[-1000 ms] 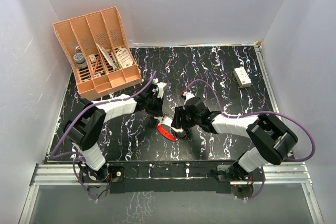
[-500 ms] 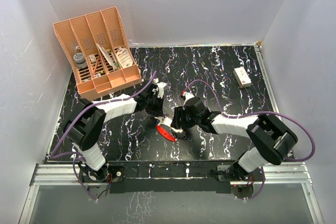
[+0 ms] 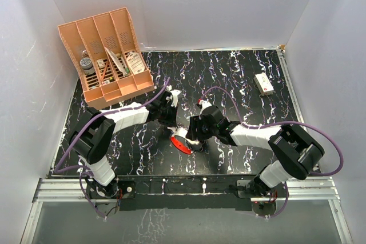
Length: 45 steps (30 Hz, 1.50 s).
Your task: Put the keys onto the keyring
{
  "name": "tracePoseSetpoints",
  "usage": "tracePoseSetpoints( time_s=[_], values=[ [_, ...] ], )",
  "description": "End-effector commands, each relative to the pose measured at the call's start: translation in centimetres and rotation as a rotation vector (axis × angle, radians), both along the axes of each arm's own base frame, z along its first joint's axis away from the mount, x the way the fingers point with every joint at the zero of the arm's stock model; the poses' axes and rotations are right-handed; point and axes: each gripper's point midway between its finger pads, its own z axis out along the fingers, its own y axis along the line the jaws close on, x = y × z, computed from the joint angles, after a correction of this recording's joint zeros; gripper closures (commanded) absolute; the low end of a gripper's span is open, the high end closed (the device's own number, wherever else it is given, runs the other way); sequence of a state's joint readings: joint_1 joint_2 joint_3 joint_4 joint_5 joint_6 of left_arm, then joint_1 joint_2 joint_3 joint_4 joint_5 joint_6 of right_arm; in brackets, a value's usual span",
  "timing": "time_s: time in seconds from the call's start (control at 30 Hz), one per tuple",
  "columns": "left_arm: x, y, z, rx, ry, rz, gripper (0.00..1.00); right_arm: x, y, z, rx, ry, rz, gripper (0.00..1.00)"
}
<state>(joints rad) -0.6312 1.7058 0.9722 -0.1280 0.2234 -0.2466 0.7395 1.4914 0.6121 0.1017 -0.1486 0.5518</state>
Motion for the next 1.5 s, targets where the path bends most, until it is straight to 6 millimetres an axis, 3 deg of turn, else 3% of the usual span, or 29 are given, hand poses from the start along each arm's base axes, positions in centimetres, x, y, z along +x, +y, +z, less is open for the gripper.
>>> tracePoseSetpoints(
  time_s=[0.0,0.47,0.87,1.17,1.27,1.37,1.47],
  values=[
    [1.0,-0.5,1.9,-0.021,-0.028,0.008,1.0,0.8,0.8,1.3,0.041,-0.049,-0.005,0.5],
    [1.3,-0.8,2.0,-0.02,-0.022,0.0,1.0,0.7,0.9,1.2,0.042,-0.048,-0.004,0.5],
    [-0.2,0.3,1.9,0.001,-0.006,-0.019,1.0,0.8,1.0,1.1,0.043,-0.046,-0.001,0.5],
    [-0.1,0.2,1.8,0.004,-0.011,-0.031,1.0,0.9,1.0,1.2,0.04,-0.05,-0.004,0.5],
    [0.5,0.6,3.4,0.02,-0.071,-0.029,1.0,1.3,0.8,1.7,0.038,-0.067,-0.022,0.48],
    [1.5,0.9,7.2,0.005,-0.176,-0.021,1.0,2.3,0.6,2.8,0.026,-0.11,-0.052,0.39],
    [1.9,1.0,9.8,0.009,-0.219,-0.045,1.0,3.8,0.7,4.8,0.018,-0.177,-0.069,0.36]
  ],
)
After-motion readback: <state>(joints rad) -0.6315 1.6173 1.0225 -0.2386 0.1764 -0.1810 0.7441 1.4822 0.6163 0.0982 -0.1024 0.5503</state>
